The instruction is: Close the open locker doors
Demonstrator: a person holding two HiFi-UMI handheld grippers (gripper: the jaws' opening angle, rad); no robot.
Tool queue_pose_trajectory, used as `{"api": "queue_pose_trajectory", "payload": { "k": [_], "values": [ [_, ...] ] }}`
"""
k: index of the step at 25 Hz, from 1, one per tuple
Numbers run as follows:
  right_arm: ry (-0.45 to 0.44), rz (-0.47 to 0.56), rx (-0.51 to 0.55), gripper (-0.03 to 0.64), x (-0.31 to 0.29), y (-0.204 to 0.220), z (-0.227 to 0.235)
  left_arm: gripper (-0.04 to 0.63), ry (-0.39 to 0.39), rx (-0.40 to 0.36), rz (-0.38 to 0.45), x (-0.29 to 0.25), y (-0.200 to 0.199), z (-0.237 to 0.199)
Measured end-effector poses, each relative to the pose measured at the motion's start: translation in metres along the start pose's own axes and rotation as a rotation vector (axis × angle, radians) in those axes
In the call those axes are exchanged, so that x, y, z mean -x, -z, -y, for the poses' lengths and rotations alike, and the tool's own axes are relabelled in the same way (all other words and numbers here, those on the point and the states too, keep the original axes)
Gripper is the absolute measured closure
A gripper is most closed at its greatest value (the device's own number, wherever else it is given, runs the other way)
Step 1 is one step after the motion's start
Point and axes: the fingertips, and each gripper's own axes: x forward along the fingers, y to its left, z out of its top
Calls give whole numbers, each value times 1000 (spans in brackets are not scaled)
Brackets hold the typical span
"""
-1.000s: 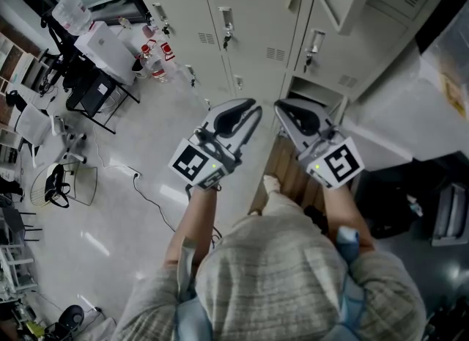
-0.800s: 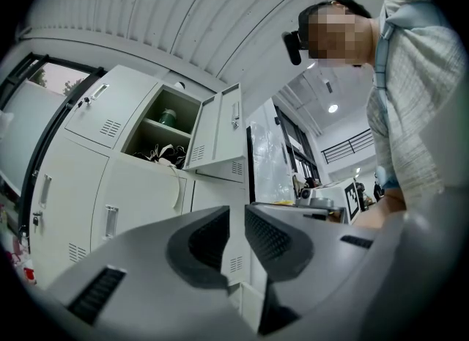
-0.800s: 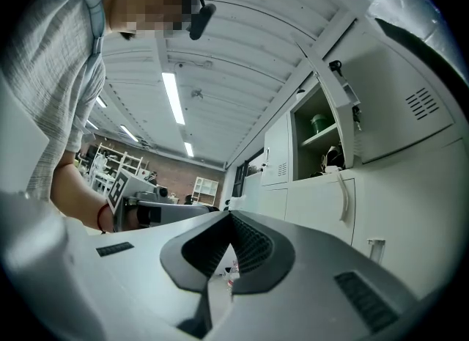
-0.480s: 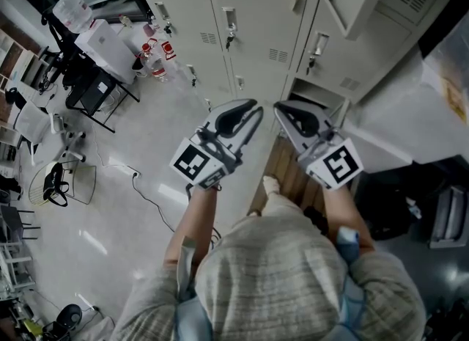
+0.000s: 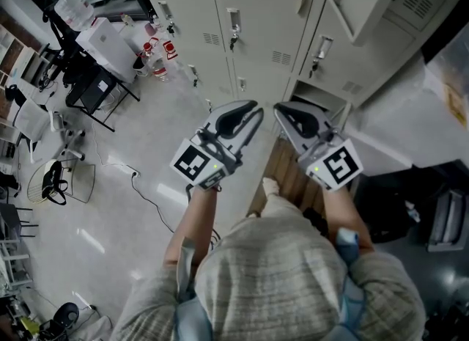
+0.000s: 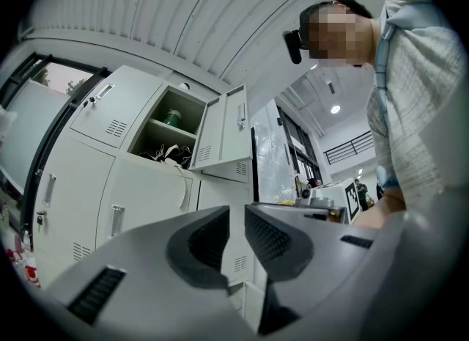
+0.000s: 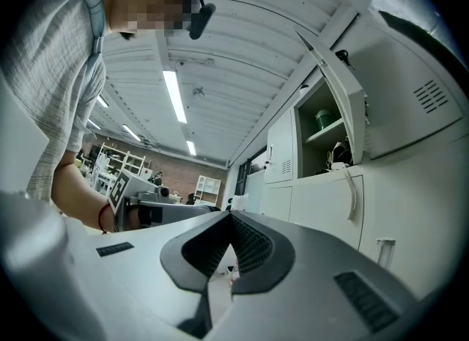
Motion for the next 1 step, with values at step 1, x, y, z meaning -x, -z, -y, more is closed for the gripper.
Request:
{"api": "queue_pose_trajectory", "payload": {
  "k": [1],
  "values": [
    [0,1,-2,615,0,1,0,528,0,1,-1,0,0,-1]
  ]
}}
